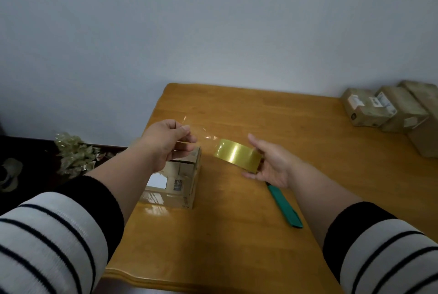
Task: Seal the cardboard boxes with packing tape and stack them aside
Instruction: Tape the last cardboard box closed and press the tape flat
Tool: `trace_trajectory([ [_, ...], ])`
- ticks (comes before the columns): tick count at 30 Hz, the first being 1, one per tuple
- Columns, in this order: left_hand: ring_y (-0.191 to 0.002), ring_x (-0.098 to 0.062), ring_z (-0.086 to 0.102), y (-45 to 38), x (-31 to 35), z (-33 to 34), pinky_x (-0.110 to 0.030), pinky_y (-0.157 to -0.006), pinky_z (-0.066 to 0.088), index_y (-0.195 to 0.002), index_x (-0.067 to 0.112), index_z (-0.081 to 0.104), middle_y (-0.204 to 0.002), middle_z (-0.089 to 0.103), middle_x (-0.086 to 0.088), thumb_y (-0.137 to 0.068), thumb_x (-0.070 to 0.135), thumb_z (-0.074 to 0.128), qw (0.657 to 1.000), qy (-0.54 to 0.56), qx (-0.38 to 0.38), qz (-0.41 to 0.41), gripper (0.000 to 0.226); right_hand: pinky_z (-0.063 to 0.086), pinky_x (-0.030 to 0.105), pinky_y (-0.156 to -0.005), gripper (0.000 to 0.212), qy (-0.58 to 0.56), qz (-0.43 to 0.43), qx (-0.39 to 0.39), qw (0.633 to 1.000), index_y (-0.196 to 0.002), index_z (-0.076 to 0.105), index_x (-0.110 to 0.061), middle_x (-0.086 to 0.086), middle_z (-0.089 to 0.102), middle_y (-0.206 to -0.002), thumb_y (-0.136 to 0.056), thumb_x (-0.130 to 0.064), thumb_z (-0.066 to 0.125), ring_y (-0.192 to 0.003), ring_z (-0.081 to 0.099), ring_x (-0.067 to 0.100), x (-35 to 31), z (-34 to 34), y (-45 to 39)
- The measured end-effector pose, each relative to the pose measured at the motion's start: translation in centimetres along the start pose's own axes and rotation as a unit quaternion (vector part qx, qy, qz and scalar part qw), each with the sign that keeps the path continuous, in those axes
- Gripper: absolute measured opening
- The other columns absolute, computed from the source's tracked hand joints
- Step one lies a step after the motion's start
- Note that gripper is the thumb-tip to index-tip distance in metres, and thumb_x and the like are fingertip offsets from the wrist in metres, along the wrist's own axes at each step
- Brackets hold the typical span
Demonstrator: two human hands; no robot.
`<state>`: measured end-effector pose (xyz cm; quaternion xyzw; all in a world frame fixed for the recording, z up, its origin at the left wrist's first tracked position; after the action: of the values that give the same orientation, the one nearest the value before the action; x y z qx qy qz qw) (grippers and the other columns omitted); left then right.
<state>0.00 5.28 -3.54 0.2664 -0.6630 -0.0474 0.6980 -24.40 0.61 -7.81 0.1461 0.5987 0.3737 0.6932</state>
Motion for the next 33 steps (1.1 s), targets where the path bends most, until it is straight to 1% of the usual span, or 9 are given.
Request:
trace_trajectory([
  [3,-0.049,-0.014,0.062,0.1,0.2,0.4,-0.025,-0.047,0.054,-0.087,0.01,0.057,-0.08,0.074,-0.013,-0.097,0.014,0.059,1.0,-0.004,-0.002,0.007,0.011,0.057,0.042,-0.07,0.006,0.059,-0.024,0.075,0.995,-0.1,0.056,-0.01,0.013,0.057,-0.103,-0.095,-0.009,0.059,-0.09,0.06,0.024,0.1,0.3,-0.4],
  [5,-0.058,-0.018,0.069,0.2,0.1,0.5,-0.027,-0.052,0.058,-0.089,0.007,0.059,-0.079,0.073,-0.014,-0.096,0.012,0.06,0.999,0.034,-0.009,0.0,0.008,0.054,0.041,-0.067,0.018,0.058,-0.046,0.096,0.993,-0.096,0.05,-0.014,0.013,0.052,-0.1,-0.092,0.003,0.052,-0.086,0.056,0.025,-0.2,0.2,-0.5],
  [8,-0.068,-0.022,0.073,0.1,0.0,0.6,-0.03,-0.059,0.061,-0.091,0.003,0.061,-0.078,0.072,-0.015,-0.094,0.009,0.062,0.999,0.054,-0.003,0.004,0.007,0.056,0.044,-0.07,0.034,0.038,-0.041,0.094,0.994,-0.112,0.046,-0.015,0.015,0.051,-0.108,-0.09,0.011,0.045,-0.093,0.058,0.028,-0.4,-0.2,-0.4],
  [9,-0.067,-0.021,0.073,0.1,0.0,0.7,-0.03,-0.059,0.061,-0.092,0.002,0.062,-0.079,0.072,-0.015,-0.094,0.009,0.062,0.999,0.054,-0.001,0.009,0.008,0.057,0.044,-0.071,0.037,0.045,-0.033,0.084,0.995,-0.116,0.047,-0.013,0.016,0.053,-0.108,-0.09,0.013,0.044,-0.094,0.06,0.029,-0.4,-0.2,-0.3],
  [12,-0.064,-0.021,0.072,0.0,0.0,1.1,-0.028,-0.056,0.059,-0.094,-0.001,0.062,-0.075,0.071,-0.014,-0.093,0.008,0.064,0.997,0.071,0.008,0.015,0.009,0.059,0.04,-0.07,0.035,0.082,-0.017,0.053,0.995,-0.111,0.058,-0.003,0.018,0.061,-0.1,-0.088,0.015,0.038,-0.089,0.063,0.028,-0.4,-0.3,-0.1],
  [17,-0.06,-0.02,0.071,-0.3,-0.1,1.5,-0.027,-0.054,0.058,-0.092,-0.001,0.062,-0.07,0.07,-0.013,-0.093,0.006,0.063,0.996,0.091,0.012,-0.006,0.007,0.058,0.037,-0.065,0.041,0.099,0.003,0.05,0.994,-0.108,0.062,-0.006,0.018,0.063,-0.103,-0.085,0.015,0.035,-0.088,0.064,0.028,-0.4,-1.1,-0.3],
  [23,-0.062,-0.019,0.072,-1.2,-0.3,0.5,-0.027,-0.053,0.058,-0.091,-0.001,0.063,-0.068,0.071,-0.012,-0.094,0.005,0.061,0.997,0.072,-0.003,-0.041,0.007,0.056,0.051,-0.088,0.047,0.123,0.048,0.031,0.991,-0.116,0.063,-0.004,0.026,0.062,-0.115,-0.084,0.014,0.034,-0.1,0.063,0.038,0.2,-2.9,0.0],
  [27,-0.063,-0.019,0.073,-1.7,-0.6,0.4,-0.025,-0.052,0.057,-0.091,-0.001,0.063,-0.066,0.071,-0.011,-0.095,0.005,0.059,0.995,0.075,-0.001,-0.066,0.008,0.061,0.043,-0.067,0.04,0.099,0.095,-0.005,0.991,-0.121,0.06,0.0,0.035,0.062,-0.115,-0.09,0.008,0.036,-0.091,0.068,0.043,1.0,-3.2,0.3],
  [33,-0.066,-0.02,0.073,-2.1,-1.7,-0.6,-0.025,-0.053,0.057,-0.098,-0.004,0.065,-0.074,0.072,-0.013,-0.095,0.006,0.059,0.991,0.085,-0.015,-0.103,0.013,0.058,0.046,-0.081,0.045,0.112,0.099,-0.023,0.988,-0.122,0.062,-0.002,0.034,0.064,-0.116,-0.087,0.009,0.036,-0.1,0.067,0.044,1.2,-3.7,0.3],
])
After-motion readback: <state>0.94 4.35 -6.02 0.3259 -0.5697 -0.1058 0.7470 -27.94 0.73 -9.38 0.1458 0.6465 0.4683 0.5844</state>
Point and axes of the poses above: each hand's wrist, its own y-axis away from the middle knuckle, its own z-axis out of the palm, x = y × z, the point moved 4 cm from there along -y, towards the middle knuckle
